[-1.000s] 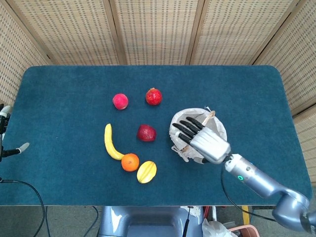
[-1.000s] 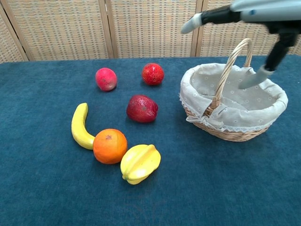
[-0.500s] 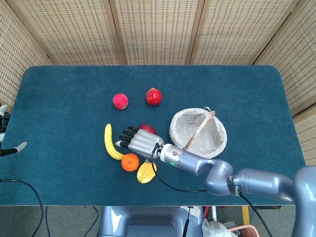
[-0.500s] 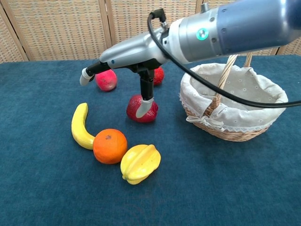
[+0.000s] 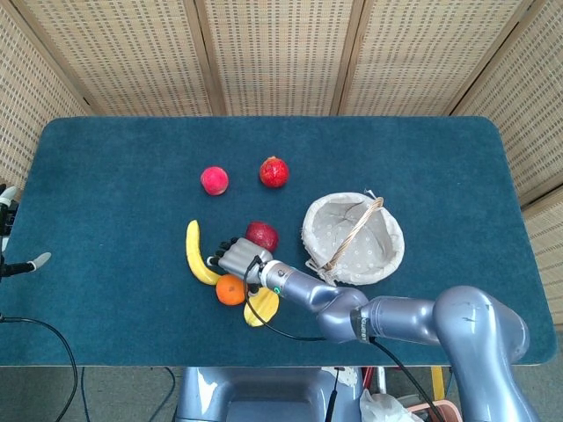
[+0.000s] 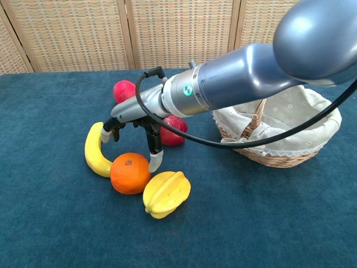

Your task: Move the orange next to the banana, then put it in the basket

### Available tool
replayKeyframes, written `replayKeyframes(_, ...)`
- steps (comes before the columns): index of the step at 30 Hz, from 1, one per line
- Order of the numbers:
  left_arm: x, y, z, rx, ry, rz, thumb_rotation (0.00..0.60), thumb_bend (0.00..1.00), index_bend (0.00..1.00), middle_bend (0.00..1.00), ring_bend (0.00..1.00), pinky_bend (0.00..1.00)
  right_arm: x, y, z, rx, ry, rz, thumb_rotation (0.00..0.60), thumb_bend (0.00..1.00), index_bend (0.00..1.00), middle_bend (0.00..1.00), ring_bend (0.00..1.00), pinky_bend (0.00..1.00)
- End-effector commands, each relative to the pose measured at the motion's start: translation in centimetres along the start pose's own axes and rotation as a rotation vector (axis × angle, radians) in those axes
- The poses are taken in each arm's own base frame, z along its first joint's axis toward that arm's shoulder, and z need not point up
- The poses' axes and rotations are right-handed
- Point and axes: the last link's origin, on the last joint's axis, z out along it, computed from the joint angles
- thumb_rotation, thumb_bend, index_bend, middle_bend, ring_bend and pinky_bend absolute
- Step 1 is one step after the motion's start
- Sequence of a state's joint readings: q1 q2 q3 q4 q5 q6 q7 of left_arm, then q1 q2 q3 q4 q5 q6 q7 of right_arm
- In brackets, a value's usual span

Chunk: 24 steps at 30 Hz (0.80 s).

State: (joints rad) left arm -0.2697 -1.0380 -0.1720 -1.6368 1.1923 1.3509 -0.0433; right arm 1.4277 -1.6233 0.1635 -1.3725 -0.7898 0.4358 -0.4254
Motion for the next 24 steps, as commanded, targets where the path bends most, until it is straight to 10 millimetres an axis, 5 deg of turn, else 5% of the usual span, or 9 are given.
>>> replayKeyframes(1, 0.0, 0.0, 0.0, 0.000, -0.002, -0.003, 0.600, 0.00, 0.00, 0.00, 0.00, 0.00, -0.5, -1.6, 0.8, 0.006, -0.021, -0.008, 0.600, 0.05, 0.12, 0.15, 0.08, 0.15)
replayKeyframes(11, 0.1, 0.0, 0.0, -0.004, -0.006, -0.012, 0.600, 0.00, 0.00, 0.00, 0.00, 0.00, -1.4, -2.6, 1.6, -0.004, -0.048, -0.028, 0.600, 0.05, 0.18, 0.18, 0.10, 0.16)
replayKeyframes(17, 0.1, -0.1, 0.0, -0.003, -0.008, -0.017, 0.600, 0.00, 0.00, 0.00, 0.00, 0.00, -1.8, -2.7, 2.0, -0.012, -0.033, -0.042, 0.600, 0.16, 0.41, 0.42, 0.33, 0.48)
replayKeyframes(24, 0.1, -0.1, 0.1, -0.004, -0.013, -0.022, 0.600, 0.00, 0.00, 0.00, 0.00, 0.00, -1.1, -2.8, 1.8, 0.000, 0.054, -0.019, 0.600, 0.26, 0.50, 0.50, 0.38, 0.54)
